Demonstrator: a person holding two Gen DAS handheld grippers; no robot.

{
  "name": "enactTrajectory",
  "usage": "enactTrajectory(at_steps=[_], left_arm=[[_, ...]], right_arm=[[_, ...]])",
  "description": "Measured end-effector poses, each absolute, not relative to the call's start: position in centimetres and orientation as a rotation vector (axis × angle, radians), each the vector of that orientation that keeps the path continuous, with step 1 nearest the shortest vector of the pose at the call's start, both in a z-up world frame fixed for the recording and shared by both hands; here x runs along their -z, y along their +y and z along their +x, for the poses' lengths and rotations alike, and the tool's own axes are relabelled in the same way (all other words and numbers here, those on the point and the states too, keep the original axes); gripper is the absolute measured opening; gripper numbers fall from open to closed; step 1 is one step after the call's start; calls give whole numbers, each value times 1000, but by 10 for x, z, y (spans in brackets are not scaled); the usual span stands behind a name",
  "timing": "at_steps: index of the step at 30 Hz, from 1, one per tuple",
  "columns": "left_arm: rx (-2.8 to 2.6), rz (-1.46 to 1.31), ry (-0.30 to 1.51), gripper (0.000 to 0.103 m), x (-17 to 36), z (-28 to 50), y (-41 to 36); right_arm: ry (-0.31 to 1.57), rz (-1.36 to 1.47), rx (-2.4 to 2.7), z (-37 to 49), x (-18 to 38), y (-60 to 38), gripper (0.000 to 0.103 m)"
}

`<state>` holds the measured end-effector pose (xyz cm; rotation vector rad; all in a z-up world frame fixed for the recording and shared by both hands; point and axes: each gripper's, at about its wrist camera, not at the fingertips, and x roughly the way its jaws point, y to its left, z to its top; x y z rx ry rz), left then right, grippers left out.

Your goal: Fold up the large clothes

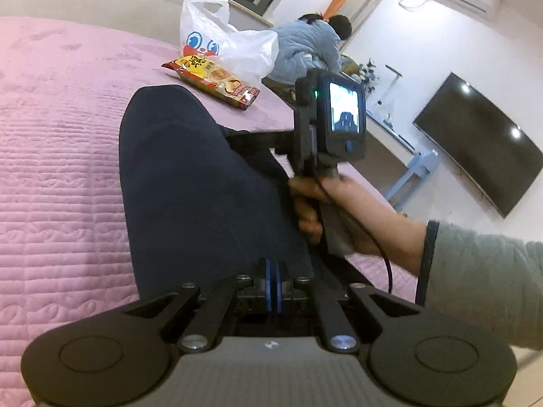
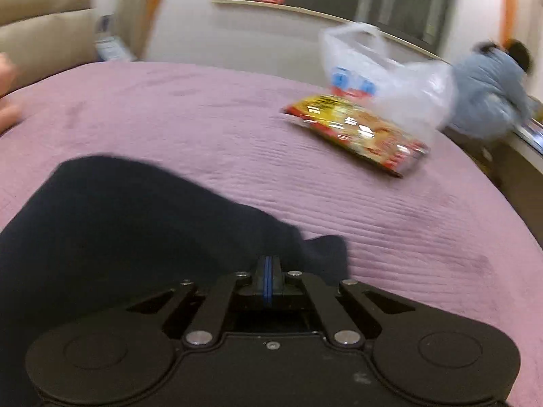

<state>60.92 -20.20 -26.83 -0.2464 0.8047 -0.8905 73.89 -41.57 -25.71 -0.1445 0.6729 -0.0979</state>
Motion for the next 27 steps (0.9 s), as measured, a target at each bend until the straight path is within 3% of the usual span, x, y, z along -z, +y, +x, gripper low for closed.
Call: enactTrajectory(at_steps=[4,6,10,12,14,17,18,20,22,24,27], left_arm=[[904,-239,834,6,257,607,-184],[909,-177,797,7,243,603,-183],[939,-103,773,13,233,599,-194],[914,-41,815,13,245,599,-204],[903,-25,826,4,258,600,-207],[896,-73,878,4,253,605,-203],[908,-61,865,4,245,602,-199],[946,-94,852,11,235,594,-188],[896,-99,912,8,243,593,-182],[872,-87,948,3,259,593,-180],[880,-192,981,3,267,598,-175]], right_arm=[[705,-102,206,719,232,-431,0],[689,-52,177,682,204,-429,6],[731,11,21,606,180,-401,8],[845,2,25,581,201,-390,8],[1017,-66,106,569,244,-391,2],[982,81,141,546,239,-411,2],[971,116,162,540,229,-413,6],[931,145,136,523,211,-408,10],[889,146,92,511,200,-398,12],[921,111,93,518,210,-390,17],[1016,133,123,528,254,-400,14]])
